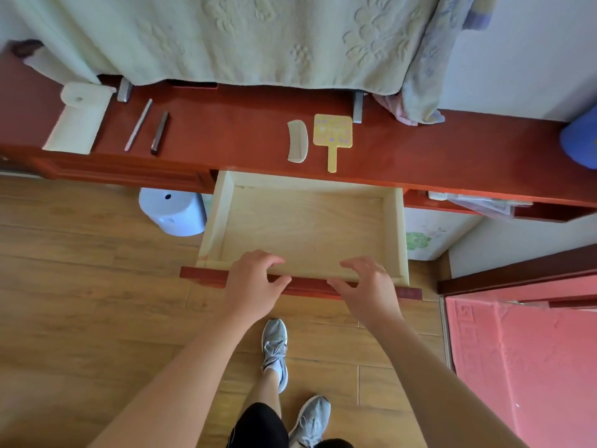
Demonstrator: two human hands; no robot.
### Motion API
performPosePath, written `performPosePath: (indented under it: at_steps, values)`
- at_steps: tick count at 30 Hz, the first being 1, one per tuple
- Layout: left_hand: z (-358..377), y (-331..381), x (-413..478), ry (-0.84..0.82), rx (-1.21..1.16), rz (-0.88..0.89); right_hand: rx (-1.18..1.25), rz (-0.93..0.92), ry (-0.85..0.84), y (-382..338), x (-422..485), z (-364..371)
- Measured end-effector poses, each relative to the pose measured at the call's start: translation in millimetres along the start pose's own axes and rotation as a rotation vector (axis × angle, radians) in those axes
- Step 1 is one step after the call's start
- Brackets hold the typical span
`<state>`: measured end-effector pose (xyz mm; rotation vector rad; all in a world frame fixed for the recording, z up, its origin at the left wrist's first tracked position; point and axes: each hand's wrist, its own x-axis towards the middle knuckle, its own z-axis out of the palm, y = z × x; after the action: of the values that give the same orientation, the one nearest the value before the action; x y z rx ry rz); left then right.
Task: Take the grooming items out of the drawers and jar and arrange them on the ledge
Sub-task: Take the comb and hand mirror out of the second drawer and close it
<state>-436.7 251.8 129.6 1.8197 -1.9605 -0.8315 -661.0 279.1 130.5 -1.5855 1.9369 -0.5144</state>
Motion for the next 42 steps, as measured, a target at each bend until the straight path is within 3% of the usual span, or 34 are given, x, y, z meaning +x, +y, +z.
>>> performPosePath:
  at_steps: [8,15,25,37,42]
  values:
    - [4,-18,-13,0.026,0.155,-0.039,-0.058,-0.017,0.011,14,-17,11]
    - [5,-26,1,0.047,0.111,-0.071,-0.074,-0.014,0.035,14,-4,13]
    - [-10,-16,70,0.110,0.161,0.022,-0.084,-0.013,0.101,1,62,-3]
    - [-27,-15,168,0.002,0.332,0.040,-0.265,-0.005,0.062,-7,150,-21]
    - [-21,-19,180,0.136,0.347,0.084,-0.287,-0.024,0.153,0,165,-16]
